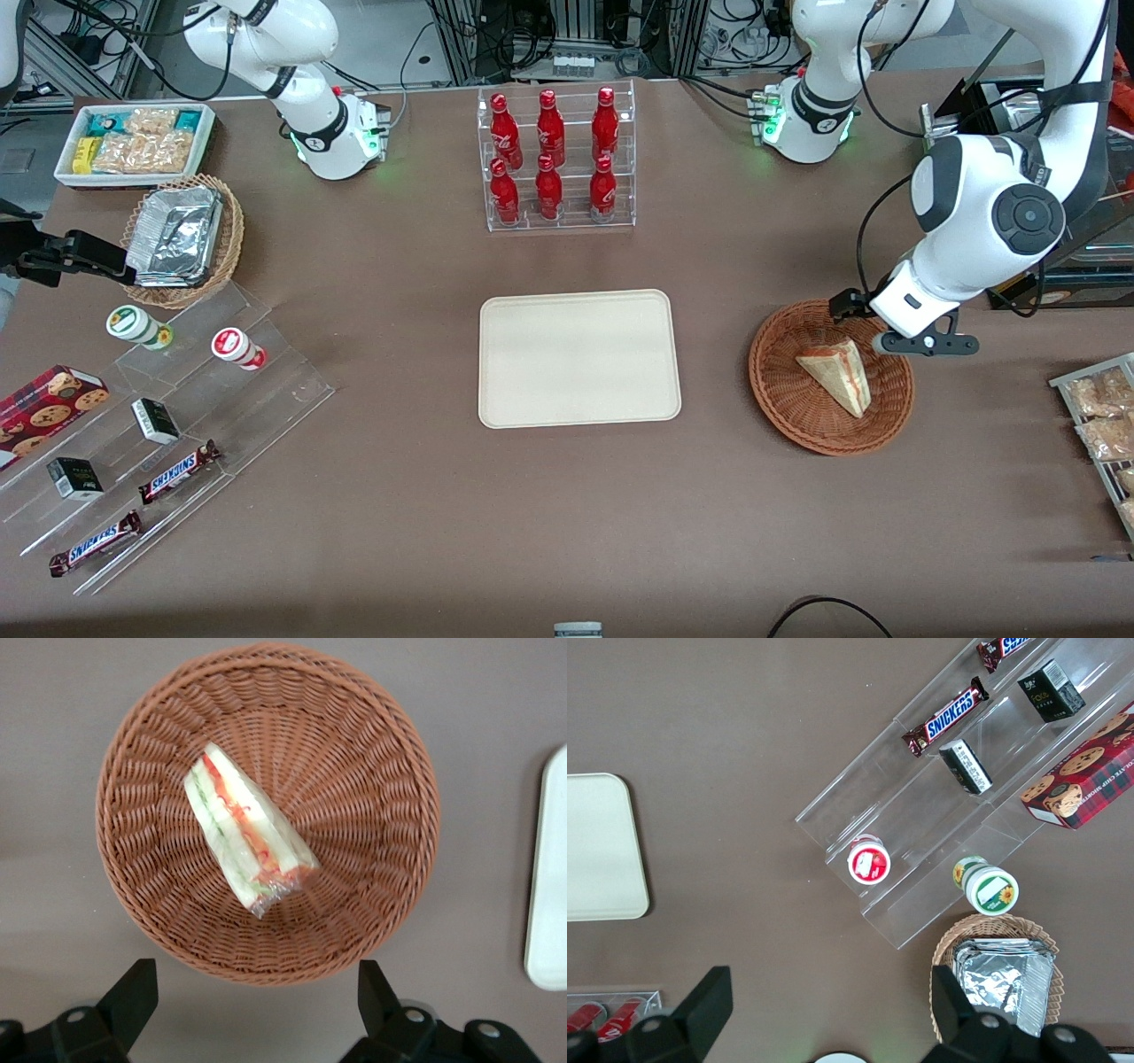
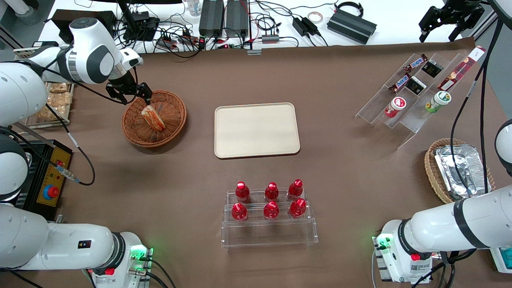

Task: Place sandwich from basket to tray
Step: 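Move the left gripper over the wrapped sandwich in the wicker basket, then lower the open left gripper and close it on the sandwich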

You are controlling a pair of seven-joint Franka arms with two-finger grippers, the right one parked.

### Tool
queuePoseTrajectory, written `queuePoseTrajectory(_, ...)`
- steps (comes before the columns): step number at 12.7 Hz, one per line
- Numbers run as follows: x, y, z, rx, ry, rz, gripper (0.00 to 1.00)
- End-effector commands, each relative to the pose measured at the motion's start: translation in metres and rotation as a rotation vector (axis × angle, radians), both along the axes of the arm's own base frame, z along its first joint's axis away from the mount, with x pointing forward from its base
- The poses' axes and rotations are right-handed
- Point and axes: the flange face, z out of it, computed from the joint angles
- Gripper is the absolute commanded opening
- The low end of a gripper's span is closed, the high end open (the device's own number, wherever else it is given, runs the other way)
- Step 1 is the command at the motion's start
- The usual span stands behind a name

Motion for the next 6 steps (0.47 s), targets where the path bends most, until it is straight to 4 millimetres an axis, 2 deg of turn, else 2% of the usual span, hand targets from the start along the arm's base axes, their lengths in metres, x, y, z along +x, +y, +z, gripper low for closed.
queuePoseTrajectory(1, -0.0019, 0.0, -0.0051, 0.006, -0.038, 0.208, 1.0)
queuePoseTrajectory(4, 0.0007, -0.0011, -0.0056, 0.002, -0.077, 0.503, 1.0)
queuePoseTrajectory(6, 0.0034, -0.0014, -0.0143, 0.0, -0.067, 0.714, 1.0)
